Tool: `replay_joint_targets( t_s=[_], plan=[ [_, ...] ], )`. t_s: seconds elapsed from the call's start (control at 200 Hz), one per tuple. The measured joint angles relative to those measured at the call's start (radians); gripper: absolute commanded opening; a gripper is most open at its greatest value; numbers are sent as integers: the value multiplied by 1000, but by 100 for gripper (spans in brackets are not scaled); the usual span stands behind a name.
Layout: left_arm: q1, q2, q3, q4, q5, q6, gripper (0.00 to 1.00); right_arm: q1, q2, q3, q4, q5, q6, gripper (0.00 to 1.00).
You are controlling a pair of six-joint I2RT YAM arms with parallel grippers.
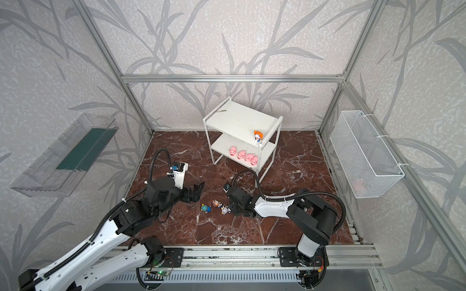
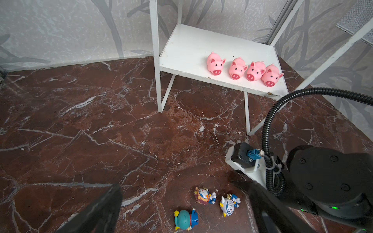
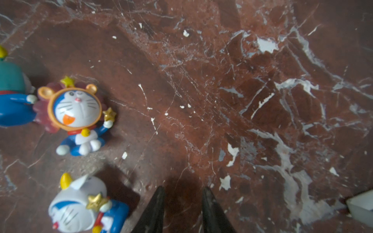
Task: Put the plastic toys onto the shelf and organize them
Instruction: 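Lower the right gripper onto the white horned Doraemon figurine and close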
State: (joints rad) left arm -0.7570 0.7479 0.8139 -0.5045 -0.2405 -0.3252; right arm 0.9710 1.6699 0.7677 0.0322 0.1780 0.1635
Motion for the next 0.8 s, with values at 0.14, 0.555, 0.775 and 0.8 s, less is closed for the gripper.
replay_joint_targets(
  t_s=[0.14, 0.555, 0.775, 0.8],
  plan=[
    [0, -3, 0, -4, -1, 0, 99, 5, -3, -14, 34, -39, -24, 33],
    [6, 11, -5, 8, 5, 0, 99, 100, -143, -151, 58, -102, -62, 33],
    [6, 42, -5, 19, 19, 3, 99, 95, -208, -143, -1, -114, -47, 43],
    [6, 44, -5, 19, 22, 3, 99, 95, -212, -140, -10, -122, -46, 45]
  ],
)
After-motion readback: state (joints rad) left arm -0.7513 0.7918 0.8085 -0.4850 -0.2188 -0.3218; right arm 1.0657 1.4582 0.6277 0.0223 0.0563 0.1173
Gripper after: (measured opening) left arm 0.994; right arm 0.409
